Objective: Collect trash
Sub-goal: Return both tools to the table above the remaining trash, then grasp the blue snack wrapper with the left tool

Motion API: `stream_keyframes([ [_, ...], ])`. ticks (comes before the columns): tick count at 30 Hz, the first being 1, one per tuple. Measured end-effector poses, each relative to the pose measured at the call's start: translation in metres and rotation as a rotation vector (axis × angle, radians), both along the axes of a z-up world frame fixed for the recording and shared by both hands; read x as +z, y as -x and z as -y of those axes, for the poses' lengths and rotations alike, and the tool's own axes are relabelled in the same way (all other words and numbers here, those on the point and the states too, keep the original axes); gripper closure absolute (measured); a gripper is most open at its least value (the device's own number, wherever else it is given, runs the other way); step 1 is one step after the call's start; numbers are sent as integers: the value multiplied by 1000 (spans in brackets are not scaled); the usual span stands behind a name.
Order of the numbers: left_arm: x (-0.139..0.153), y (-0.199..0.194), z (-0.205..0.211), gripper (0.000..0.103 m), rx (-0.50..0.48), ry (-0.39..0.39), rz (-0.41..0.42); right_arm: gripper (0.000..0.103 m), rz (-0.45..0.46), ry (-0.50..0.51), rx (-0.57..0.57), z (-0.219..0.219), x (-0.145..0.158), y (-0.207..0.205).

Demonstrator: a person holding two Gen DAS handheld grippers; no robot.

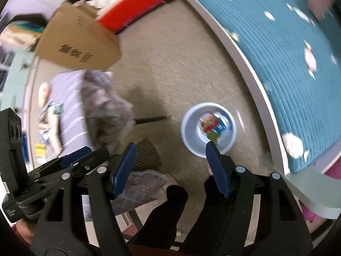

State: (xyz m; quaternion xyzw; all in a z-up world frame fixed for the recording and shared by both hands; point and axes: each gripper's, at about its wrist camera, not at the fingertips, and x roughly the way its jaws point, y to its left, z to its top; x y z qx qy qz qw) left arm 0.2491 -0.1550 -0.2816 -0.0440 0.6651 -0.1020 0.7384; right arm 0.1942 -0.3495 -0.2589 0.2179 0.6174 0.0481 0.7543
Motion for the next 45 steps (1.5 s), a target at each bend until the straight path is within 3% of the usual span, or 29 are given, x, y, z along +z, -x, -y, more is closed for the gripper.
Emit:
stream_keyframes([
  [7,47,38,-120,39,211,-19,90,35,85,-37,229,-120,47,-14],
  [15,41,103,-290,38,510,-93,75,35,74,-42,438,-257,40,-12],
  [19,34,128,-352,37,561,-90,87,35,49,-33,510,-316,30,-8],
  [24,20,139,-387,32,477,-132,104,35,21,-28,529,-360,19,1],
  [29,-8,135,-395,32,378,-145,41,35,-3,-19,517,-386,11,8],
  [33,-26,131,-397,32,327,-162,7,35,-14,-6,502,-394,8,11],
  [39,-30,118,-391,33,229,-196,21,35,-26,14,451,-390,9,10],
  [41,-29,110,-384,53,191,-223,31,35,-22,22,437,-386,11,8],
  [42,-29,108,-384,58,182,-220,36,35,-18,26,431,-384,13,7],
  [45,-26,106,-397,81,233,-189,21,35,-12,35,403,-375,17,4],
])
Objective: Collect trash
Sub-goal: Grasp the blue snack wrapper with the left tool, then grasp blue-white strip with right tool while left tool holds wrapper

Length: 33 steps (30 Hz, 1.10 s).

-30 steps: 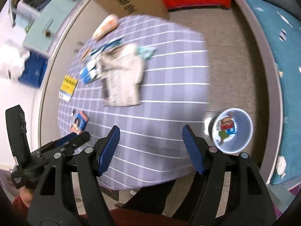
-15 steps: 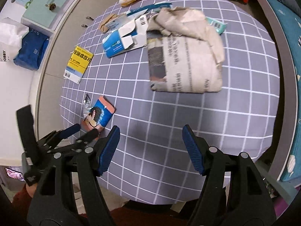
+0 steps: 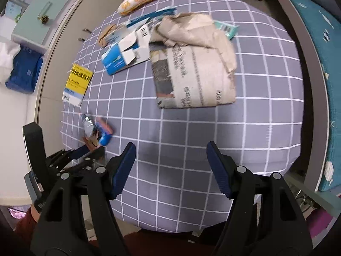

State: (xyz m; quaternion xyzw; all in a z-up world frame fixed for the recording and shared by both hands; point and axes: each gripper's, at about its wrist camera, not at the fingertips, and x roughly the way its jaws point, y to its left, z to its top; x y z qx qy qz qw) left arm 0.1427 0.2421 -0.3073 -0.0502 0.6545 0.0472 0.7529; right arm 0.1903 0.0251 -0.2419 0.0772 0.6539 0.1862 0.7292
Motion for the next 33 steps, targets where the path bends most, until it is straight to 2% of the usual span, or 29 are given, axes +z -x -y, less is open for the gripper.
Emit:
stream_keyframes([
  [1,2,-1,-8,89,33,35,-1,35,1,2,-14,5,1,-2],
  [5,6,-6,-19,95,89,72,-9,35,8,6,-43,22,5,-10],
  [8,13,-12,-21,96,130,121,11,35,24,8,-50,35,9,-21],
  [12,34,-34,-16,96,172,144,57,35,64,8,-33,43,16,-46],
  [15,53,-48,-15,96,219,144,95,35,73,-43,-6,39,23,-72],
  [18,72,-56,-13,96,294,149,131,35,5,-150,-25,32,23,-106],
  [20,80,-71,-12,96,337,130,141,35,-48,-200,-41,23,20,-127],
  [22,88,-86,-14,96,382,128,149,35,-62,-230,-33,9,21,-148],
  [25,96,-90,-17,96,427,107,162,35,-81,-257,-20,-11,21,-168],
  [27,100,-90,-20,96,451,103,170,37,-130,-271,-30,-24,12,-181],
  [31,109,-89,-26,96,482,79,188,52,-235,-256,-70,-39,-17,-198],
  [33,108,-93,-28,96,491,74,191,53,-285,-256,-105,-41,-30,-202],
])
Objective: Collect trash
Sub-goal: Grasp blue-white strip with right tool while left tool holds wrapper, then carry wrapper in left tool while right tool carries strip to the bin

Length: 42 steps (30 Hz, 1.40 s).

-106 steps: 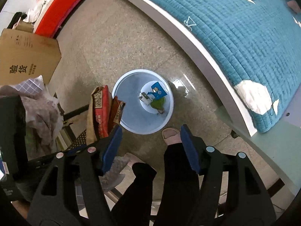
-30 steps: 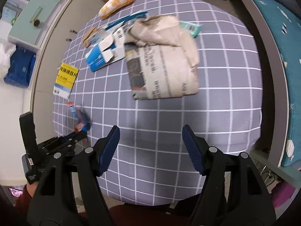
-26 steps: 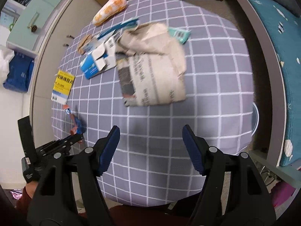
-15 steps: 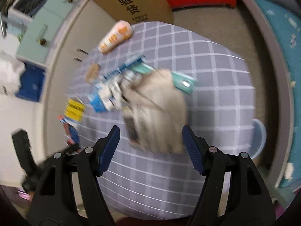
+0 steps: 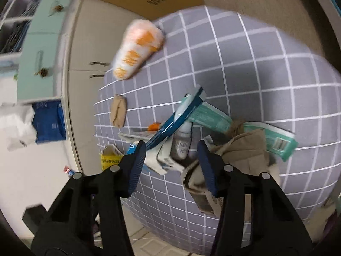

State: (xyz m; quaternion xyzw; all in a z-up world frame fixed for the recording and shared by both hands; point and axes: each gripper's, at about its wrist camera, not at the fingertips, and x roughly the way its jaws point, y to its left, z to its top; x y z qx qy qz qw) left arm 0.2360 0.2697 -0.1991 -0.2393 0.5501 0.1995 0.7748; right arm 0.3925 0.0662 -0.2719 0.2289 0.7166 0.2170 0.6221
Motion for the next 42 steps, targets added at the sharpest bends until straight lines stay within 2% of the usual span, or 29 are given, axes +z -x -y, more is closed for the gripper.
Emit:
stream_keyframes([
  [6,4,-7,-5,96,23,-12,10,53,-26,-36,-71,0,-10,-11],
  [8,4,-11,-6,96,16,-17,7,61,-19,-24,-66,-3,-13,-14],
  [9,2,-14,-7,96,13,-17,4,73,-26,-26,-71,-3,-16,-14],
  [16,-11,-24,-7,96,-23,1,-20,83,-6,-44,-97,-2,-21,-11],
  [19,-15,-22,-5,96,-43,12,-28,87,37,-67,-126,5,-8,-7],
  [23,-14,-18,-2,96,-85,21,-22,88,103,-109,-139,14,16,2],
  [29,5,-14,13,96,-182,33,29,88,179,-159,-188,49,54,34],
  [33,11,-16,43,96,-290,54,58,88,223,-140,-242,95,73,72],
  [37,2,-19,98,96,-416,114,52,88,248,-69,-285,150,84,114],
  [42,-13,-13,180,96,-562,179,10,88,241,75,-316,227,67,164],
])
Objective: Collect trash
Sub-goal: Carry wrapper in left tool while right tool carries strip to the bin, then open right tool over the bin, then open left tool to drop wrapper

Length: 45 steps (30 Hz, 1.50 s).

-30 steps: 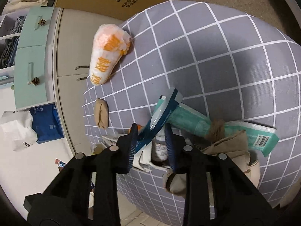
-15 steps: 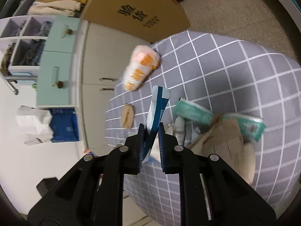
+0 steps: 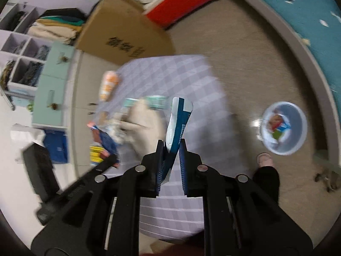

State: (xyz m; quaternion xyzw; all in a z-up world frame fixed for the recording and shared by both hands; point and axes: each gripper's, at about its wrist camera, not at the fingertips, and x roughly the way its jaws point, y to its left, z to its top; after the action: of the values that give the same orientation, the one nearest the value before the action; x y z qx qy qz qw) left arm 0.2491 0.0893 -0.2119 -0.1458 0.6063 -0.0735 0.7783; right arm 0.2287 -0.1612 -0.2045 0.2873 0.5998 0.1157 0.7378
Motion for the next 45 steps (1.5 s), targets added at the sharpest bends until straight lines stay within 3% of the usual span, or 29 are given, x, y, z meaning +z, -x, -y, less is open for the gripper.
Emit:
stream_keyframes([
  [5,-25,9,89,96,-136,-15,-50,88,-71,133,-14,69,-46,25],
  [9,-54,13,156,96,-181,-6,-104,88,-158,165,-24,127,-99,35],
  [13,-104,13,226,96,-197,14,-184,88,-208,181,1,172,-146,31],
  [19,-191,8,287,96,-189,14,-286,86,-234,193,17,206,-204,21],
  [23,-251,1,307,96,-177,8,-347,83,-259,185,11,221,-253,15],
  [26,-290,-4,316,96,-182,-31,-374,59,-281,164,-17,232,-291,13],
  [29,-323,-2,319,96,-181,-60,-414,56,-297,156,-38,241,-314,14],
  [34,-363,1,327,96,-192,-81,-462,50,-303,188,-50,249,-330,25],
  [45,-412,-3,361,94,-259,-83,-518,44,-331,262,-119,278,-356,53],
])
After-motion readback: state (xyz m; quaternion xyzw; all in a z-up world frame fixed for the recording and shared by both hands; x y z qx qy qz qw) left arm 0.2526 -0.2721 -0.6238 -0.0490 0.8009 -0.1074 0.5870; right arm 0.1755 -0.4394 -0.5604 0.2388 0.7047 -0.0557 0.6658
